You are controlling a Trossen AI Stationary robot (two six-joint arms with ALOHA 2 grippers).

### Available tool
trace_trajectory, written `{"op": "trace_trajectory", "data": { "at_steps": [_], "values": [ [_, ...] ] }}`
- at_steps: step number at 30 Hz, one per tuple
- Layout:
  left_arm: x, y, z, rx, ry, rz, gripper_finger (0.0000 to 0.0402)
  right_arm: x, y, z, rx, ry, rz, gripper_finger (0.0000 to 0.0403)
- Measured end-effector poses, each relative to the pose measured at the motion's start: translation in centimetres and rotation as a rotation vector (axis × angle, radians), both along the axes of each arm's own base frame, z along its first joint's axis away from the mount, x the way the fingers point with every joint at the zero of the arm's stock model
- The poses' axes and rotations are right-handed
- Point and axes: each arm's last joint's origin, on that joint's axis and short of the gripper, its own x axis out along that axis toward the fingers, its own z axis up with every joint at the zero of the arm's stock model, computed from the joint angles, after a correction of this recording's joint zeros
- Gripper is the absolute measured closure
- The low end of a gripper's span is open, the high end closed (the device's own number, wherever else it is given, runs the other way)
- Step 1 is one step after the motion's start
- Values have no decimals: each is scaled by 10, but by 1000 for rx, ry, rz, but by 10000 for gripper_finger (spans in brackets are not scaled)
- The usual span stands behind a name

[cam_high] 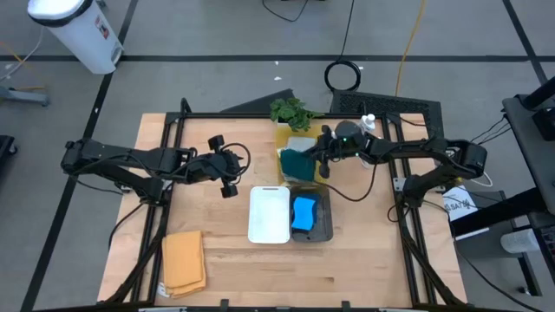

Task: Pick & Place Kitchen Items
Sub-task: Put the dark green microfiber into the yellow bin

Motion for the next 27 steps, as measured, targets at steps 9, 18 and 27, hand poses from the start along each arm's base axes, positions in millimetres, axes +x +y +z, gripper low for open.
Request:
{"op": "trace_trajectory", "data": {
  "at_steps": [9,18,27],
  "values": [
    [0,0,0,0,0,-1,277,-1,-8,2,-222,50,-218,403],
    [0,0,0,0,-1,-1,277,15,-16,-16,-316,16,-211,403],
    [0,0,0,2,1,-3,277,19,-24,-36,-463,122,-337,403]
  ]
}}
